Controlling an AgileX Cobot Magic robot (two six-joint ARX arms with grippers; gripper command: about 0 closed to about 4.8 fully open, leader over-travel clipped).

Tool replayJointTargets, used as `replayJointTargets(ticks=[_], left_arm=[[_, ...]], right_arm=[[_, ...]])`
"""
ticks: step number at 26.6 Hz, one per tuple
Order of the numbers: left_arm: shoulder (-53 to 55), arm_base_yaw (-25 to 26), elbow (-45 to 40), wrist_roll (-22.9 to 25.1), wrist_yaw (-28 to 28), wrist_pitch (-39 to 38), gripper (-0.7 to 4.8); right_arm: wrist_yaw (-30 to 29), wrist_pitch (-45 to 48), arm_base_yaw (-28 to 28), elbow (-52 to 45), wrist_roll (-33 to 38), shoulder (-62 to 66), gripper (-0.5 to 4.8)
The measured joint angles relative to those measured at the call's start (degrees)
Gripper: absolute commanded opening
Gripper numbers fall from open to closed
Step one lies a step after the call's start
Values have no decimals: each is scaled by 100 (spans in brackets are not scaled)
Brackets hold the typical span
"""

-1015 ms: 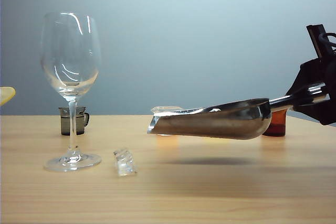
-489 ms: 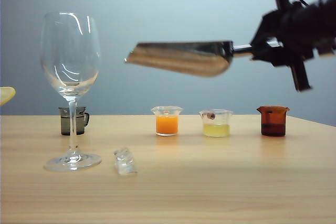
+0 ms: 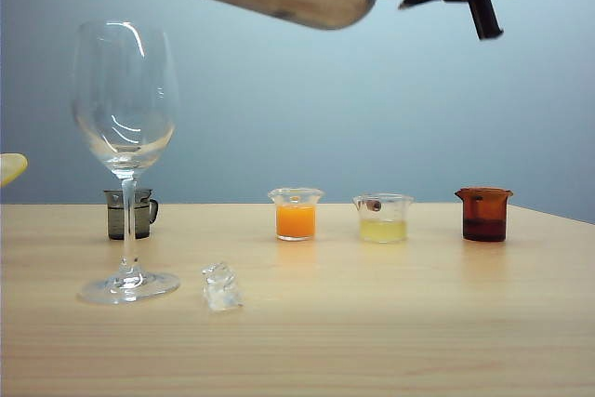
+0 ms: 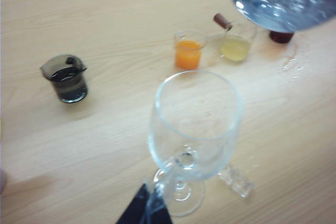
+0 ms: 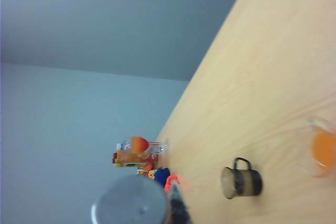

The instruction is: Pick up the ice scoop on the desk filled with ice cubes, pour the ice into the goblet, and finally put the scoop back on the table.

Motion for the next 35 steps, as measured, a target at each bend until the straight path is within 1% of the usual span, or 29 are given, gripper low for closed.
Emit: replayJointTargets(ticks=[2, 6, 10, 18, 30, 35], left_arm=[[0, -94, 0, -107, -42, -4, -6], [59, -304, 0, -306, -310, -24, -6], [107, -424, 0, -352, -586, -42, -6], [94, -448, 0, -363, -603, -72, -6], [94, -448, 0, -361, -621, -111, -6], [114, -448, 0, -361, -710, -153, -6]], right_arm=[[33, -131, 136, 262, -68, 116, -6], [24, -264, 433, 616, -186, 461, -6], [57, -389, 601, 787, -240, 844, -6], [179, -334, 564, 804, -656, 855, -6], [227, -415, 566, 975, -798, 859, -6], [234, -621, 581, 1034, -828, 863, -6]])
